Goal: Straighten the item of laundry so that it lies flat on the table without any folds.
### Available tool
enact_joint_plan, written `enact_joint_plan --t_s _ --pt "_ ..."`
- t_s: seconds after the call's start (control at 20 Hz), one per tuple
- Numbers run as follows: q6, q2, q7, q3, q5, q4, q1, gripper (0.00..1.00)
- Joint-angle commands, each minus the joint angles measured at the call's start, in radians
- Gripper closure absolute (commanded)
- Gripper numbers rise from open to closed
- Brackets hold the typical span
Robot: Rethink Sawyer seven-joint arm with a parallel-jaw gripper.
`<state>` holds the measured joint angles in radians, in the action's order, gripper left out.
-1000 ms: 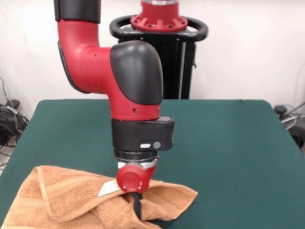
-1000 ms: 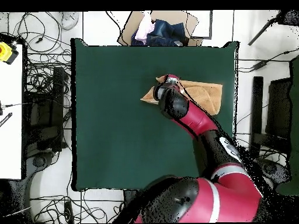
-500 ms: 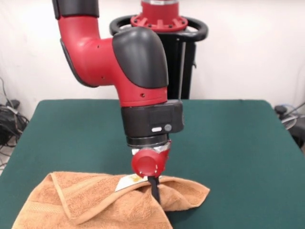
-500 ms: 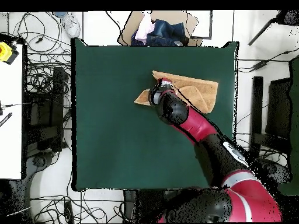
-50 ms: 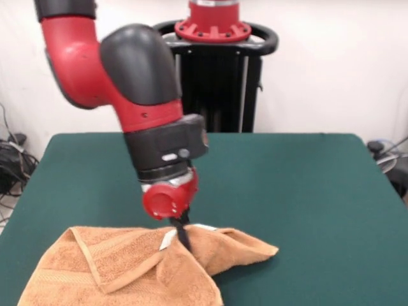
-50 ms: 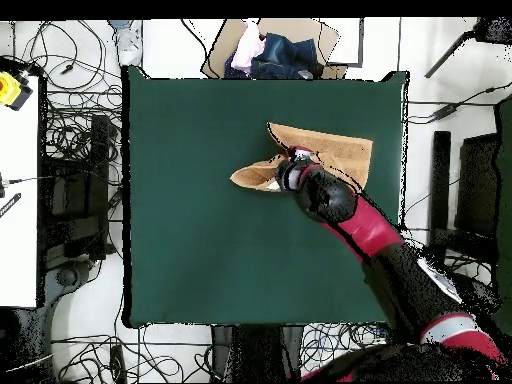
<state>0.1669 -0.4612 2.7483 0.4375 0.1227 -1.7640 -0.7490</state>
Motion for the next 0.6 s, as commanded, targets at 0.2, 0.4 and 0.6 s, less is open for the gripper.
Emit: enact_joint_plan --t_s 0.2,0.4,0.6 --pt "-0.022 0.012 0.021 -0.041 -0.050 0.051 0.075 0.00" --pt "-0.028 0.032 0.006 -0.058 -0.064 0.071 0.083 0.00" --pt "-0.006 0.029 -0.014 -0.055 -0.078 0.070 0.079 0.00"
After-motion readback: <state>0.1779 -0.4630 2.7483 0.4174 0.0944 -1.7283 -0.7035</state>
